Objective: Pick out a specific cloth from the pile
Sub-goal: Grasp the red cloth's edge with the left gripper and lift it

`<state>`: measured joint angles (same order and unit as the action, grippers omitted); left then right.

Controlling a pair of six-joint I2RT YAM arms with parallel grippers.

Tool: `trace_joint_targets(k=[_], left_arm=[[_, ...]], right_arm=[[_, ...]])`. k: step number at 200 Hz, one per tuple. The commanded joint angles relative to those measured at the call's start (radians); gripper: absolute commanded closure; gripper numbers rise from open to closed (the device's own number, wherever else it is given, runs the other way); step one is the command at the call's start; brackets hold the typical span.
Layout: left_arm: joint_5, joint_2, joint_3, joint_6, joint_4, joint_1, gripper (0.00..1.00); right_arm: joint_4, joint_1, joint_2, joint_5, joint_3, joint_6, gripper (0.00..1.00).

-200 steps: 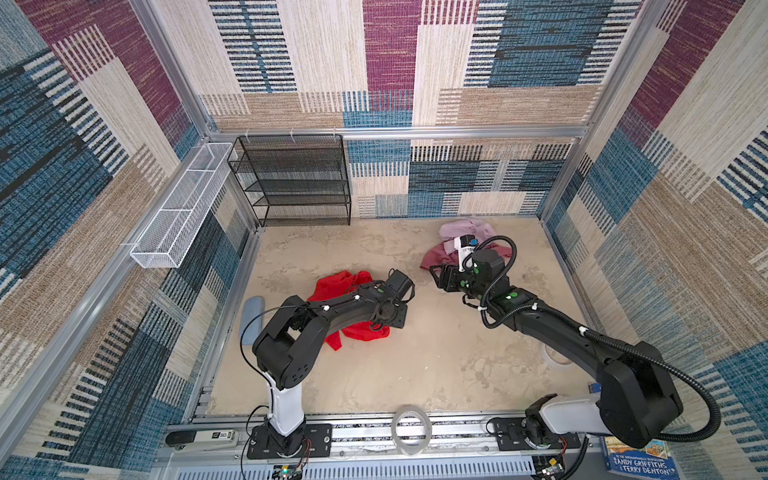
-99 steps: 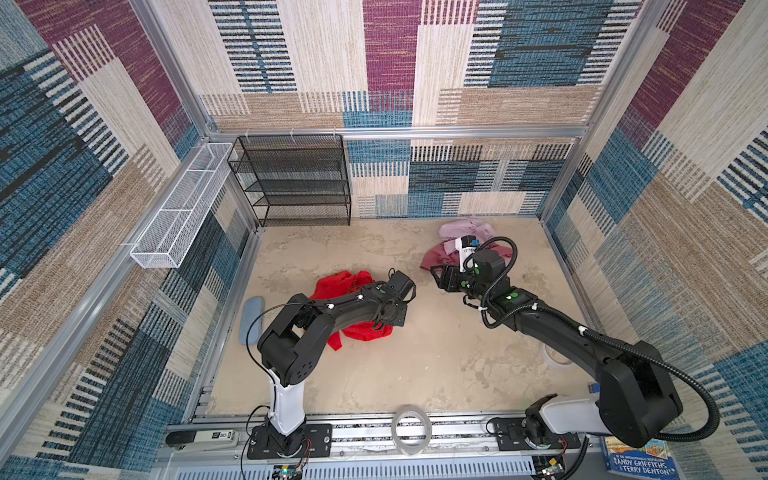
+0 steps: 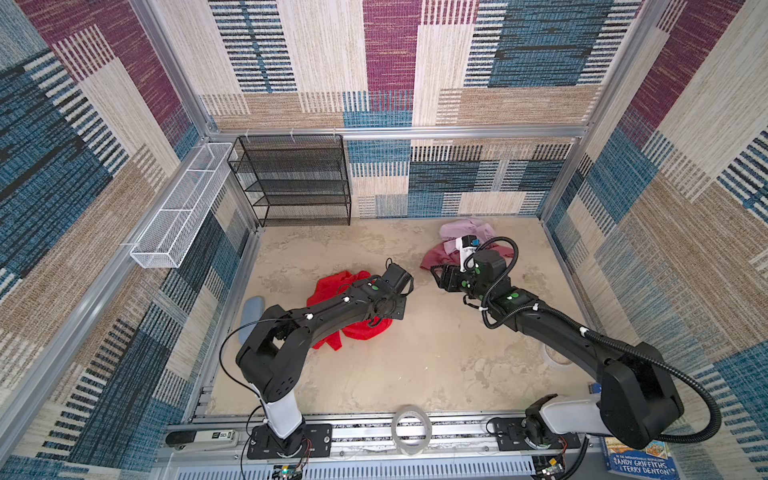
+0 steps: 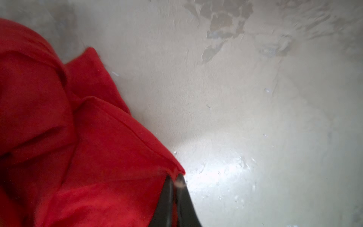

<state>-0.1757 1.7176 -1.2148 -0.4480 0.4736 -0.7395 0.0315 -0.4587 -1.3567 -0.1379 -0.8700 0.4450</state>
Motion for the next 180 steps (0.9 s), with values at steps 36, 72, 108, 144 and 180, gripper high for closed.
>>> trace_joint_targets(k=[36, 72, 108, 144, 180], left_arm=[[-0.11, -0.157, -0.03, 0.044, 0.074, 0.005, 1.0], [-0.144, -0.215, -0.057, 0.071, 0.115, 0.037, 1.0], [-0.166, -0.244, -0.081, 0.096, 0.149, 0.094, 1.0], [-0.151, -0.29, -0.098, 0.113, 0.151, 0.167, 1.0], [-0.129, -0.313, -0.129, 0.14, 0.161, 0.227, 1.0]], right_arm=[[0.037, 0.002, 0.011, -0.009, 0.005, 0.018, 0.36], [0.039, 0.001, 0.017, -0.008, 0.003, 0.018, 0.36], [0.033, 0.002, 0.025, -0.002, 0.005, 0.017, 0.36], [0.031, 0.002, 0.033, 0.006, 0.007, 0.014, 0.36], [0.03, 0.001, 0.026, 0.002, 0.002, 0.014, 0.36]])
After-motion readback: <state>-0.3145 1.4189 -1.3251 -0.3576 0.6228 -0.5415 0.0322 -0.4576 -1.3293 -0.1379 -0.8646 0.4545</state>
